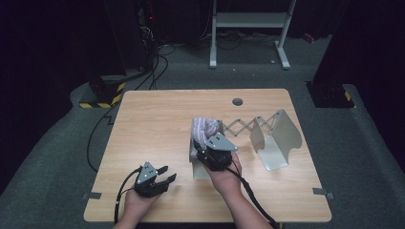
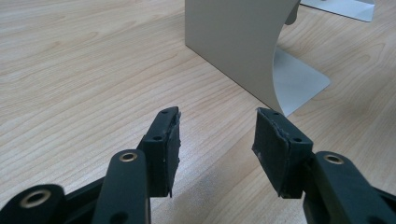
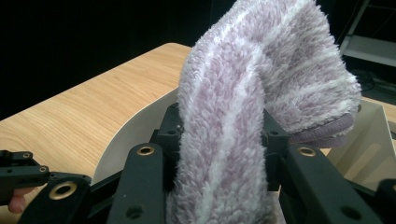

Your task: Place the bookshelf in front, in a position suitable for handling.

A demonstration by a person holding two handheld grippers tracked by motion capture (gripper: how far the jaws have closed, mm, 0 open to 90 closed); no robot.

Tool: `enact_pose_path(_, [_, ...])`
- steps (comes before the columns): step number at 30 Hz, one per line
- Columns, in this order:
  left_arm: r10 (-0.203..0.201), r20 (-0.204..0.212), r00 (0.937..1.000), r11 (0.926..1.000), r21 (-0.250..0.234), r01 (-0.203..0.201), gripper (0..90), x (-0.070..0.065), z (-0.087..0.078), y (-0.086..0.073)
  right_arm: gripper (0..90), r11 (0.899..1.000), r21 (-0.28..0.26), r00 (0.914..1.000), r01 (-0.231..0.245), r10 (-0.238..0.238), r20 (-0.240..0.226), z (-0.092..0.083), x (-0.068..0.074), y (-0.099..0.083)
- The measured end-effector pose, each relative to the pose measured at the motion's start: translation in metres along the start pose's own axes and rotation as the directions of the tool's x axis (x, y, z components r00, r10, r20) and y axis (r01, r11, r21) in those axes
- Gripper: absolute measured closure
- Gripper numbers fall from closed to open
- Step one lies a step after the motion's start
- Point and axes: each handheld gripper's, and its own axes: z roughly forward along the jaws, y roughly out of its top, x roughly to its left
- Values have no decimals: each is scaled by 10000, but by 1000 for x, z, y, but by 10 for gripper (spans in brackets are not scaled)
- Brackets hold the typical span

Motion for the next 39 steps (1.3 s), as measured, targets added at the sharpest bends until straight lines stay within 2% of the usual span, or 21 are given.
enact_pose_path(4, [-12, 7, 10000, 10000, 7, 12, 505, 0, 0, 0, 630, 9996, 262, 9999, -87, 84, 104, 10, -3, -7])
enact_pose_path(11, [-4, 39, 10000, 10000, 31, 4, 505, 0, 1, 0, 633, 9925, 1199, 9996, -240, 222, 162, 32, -4, -38])
enact_pose_path(15, [-18, 39, 10000, 10000, 4, 18, 505, 0, 1, 0, 633, 9798, 1972, 9993, -342, 311, 190, 46, -5, -58])
enact_pose_path(20, [-10, 45, 10000, 10000, 32, 10, 505, -1, 1, 0, 632, 9560, 2919, 9995, -306, 261, 194, 58, -4, -80])
enact_pose_path(23, [-13, 53, 10000, 10000, 26, 13, 505, -1, 1, -1, 632, 9576, 2852, 9991, -397, 333, 275, 58, -3, -84])
enact_pose_path(28, [-20, 44, 10000, 10000, 36, 20, 505, -1, 1, -1, 637, 9654, 2570, 9990, -436, 385, 247, 54, -4, -78])
enact_pose_path(33, [-2, 40, 10000, 10000, 32, 1, 505, -1, 1, 0, 638, 9791, 1999, 9992, -383, 360, 149, 43, -4, -57])
enact_pose_path(39, [-21, 45, 10000, 10000, 6, 21, 505, -1, 0, 0, 638, 9921, 1244, 9998, -137, 119, 153, 29, -2, -26])
